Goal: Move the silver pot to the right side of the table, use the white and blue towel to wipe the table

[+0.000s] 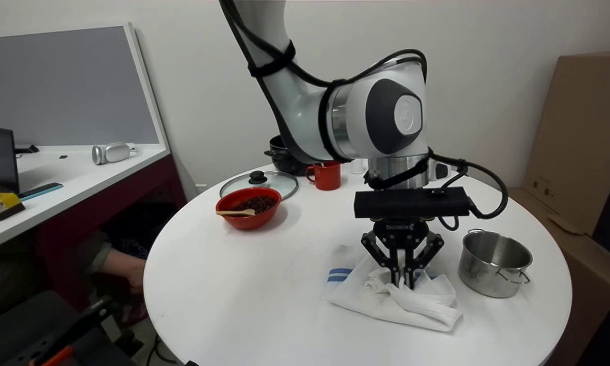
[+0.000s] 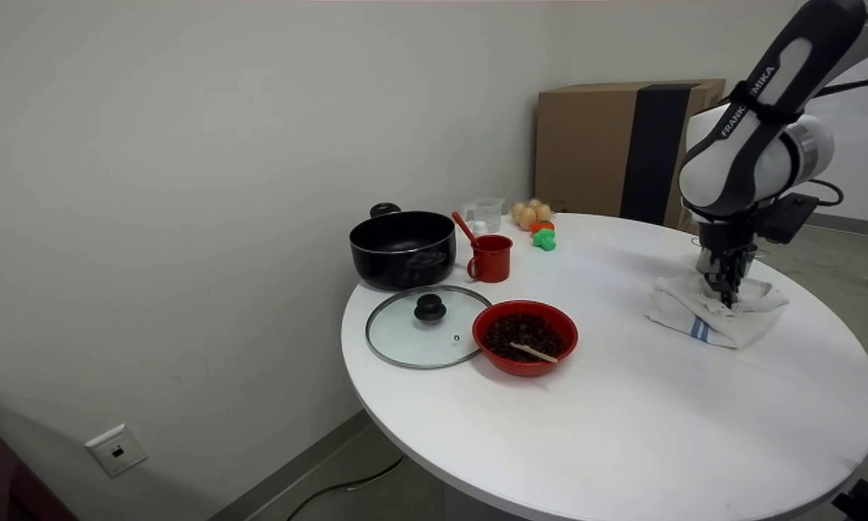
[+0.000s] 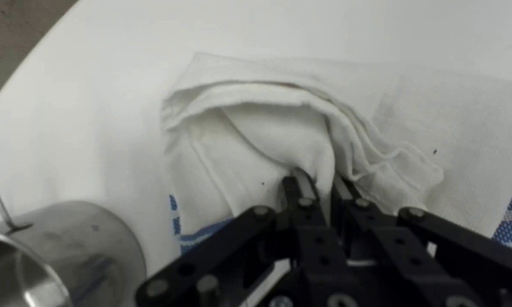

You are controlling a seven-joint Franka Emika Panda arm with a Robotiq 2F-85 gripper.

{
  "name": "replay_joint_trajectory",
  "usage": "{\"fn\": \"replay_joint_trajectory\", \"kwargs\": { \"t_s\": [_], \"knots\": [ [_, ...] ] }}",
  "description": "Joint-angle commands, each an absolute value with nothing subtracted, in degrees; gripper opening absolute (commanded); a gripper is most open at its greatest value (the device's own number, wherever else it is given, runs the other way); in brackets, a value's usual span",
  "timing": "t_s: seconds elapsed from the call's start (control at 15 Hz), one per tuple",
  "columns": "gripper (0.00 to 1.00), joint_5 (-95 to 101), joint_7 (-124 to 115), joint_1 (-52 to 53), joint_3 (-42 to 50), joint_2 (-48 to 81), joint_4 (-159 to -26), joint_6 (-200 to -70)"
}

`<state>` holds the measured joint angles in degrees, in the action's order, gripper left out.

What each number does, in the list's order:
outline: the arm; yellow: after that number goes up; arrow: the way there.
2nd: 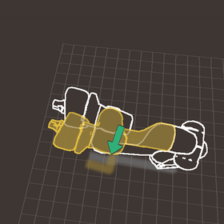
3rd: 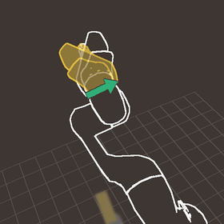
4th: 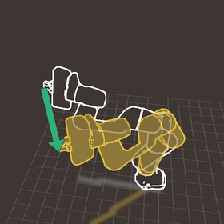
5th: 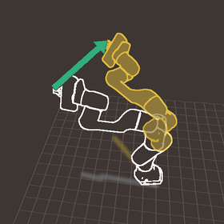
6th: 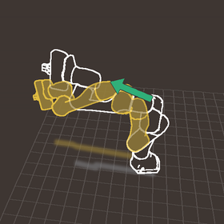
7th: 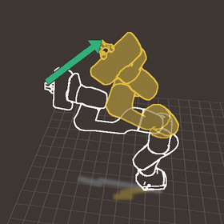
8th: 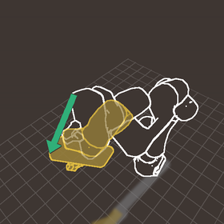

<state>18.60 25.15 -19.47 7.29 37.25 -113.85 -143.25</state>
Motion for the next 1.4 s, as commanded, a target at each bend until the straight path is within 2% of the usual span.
{"fn": "replay_joint_trajectory", "kwargs": {
  "t_s": [0.0, 0.73, 1.33],
  "knots": [
    [0.03, 16.75, 26.55, -19.25, 6.61, 43.62, -105.42, -140.77],
    [0.03, 17.17, 26.59, -16.46, 4.29, 50.61, -90.12, -137.83],
    [0.03, 18.58, 26.39, -10.32, 2.77, 54.31, -83.88, -137.11]
  ]
}}
